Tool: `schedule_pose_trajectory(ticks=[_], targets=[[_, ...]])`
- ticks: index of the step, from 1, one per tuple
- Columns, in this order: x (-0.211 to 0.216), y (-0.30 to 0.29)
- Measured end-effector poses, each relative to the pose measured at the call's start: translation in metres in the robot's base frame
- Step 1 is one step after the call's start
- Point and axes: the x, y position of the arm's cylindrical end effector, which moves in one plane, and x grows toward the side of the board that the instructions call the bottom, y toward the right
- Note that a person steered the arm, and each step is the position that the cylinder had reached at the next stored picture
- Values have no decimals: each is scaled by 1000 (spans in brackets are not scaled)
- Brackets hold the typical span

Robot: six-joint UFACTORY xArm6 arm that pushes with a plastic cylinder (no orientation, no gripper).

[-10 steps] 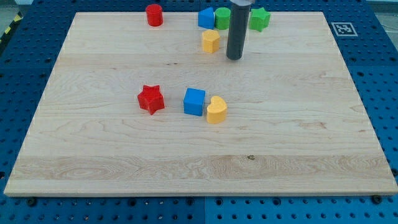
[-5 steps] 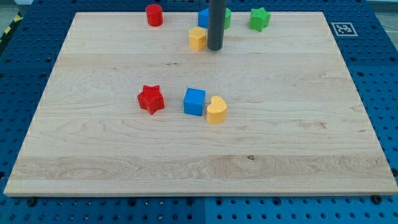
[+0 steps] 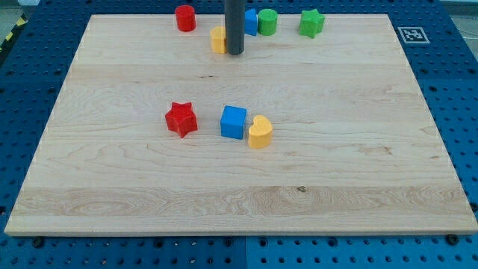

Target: Place the yellow hexagon to the right side of the red circle

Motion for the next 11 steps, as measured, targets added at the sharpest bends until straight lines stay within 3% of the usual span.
schedule_pose_trajectory(ticks=[2,3,5,8,10,11], targets=[[39,-1],[36,-17],[-16,-18],[2,-32],[-40,-28],[-36,-23]])
